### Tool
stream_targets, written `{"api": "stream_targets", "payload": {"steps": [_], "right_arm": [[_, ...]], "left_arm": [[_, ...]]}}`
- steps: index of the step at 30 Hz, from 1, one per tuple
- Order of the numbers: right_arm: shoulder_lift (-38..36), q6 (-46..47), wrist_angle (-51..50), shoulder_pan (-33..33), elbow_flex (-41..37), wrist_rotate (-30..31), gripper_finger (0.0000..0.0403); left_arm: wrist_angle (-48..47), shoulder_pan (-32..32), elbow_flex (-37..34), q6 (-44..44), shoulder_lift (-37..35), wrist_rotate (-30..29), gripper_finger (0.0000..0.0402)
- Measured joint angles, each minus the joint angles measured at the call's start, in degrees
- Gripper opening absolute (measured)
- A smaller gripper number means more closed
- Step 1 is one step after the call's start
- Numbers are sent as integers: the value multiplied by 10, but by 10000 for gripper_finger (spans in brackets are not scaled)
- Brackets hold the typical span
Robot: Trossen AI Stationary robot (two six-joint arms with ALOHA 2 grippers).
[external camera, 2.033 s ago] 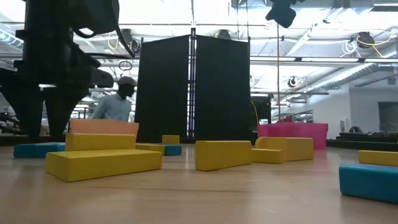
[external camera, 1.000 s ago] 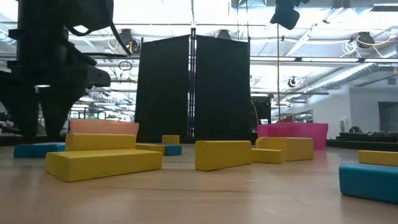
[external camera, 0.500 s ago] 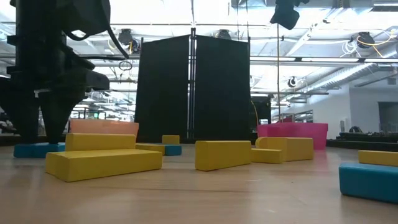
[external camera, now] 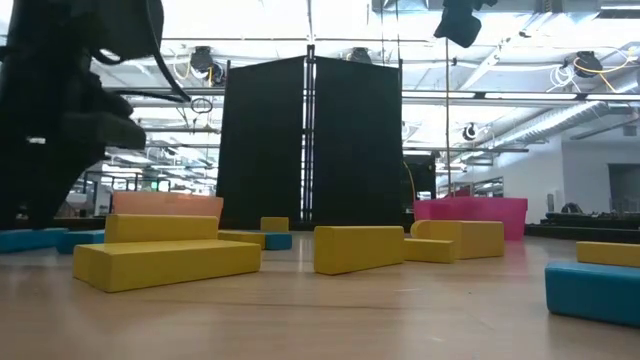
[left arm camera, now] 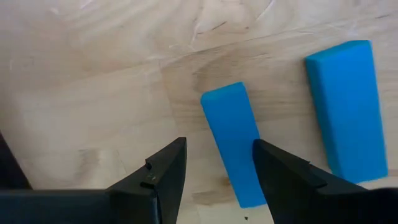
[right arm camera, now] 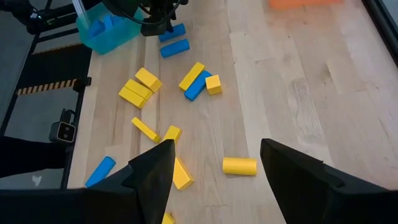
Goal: Sort blocks
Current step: Put the blue block into the green transparent bin
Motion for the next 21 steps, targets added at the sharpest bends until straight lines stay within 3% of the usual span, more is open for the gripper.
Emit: {"api": "stream_targets", "payload": {"steps": [13, 21], "right_arm": [[0, 4, 0, 0, 0, 0, 235], [0, 10, 0, 0, 0, 0, 235]], "left_arm": [[27, -7, 6, -44, -13, 3, 191], [56, -11, -26, -61, -12, 4, 191]]}}
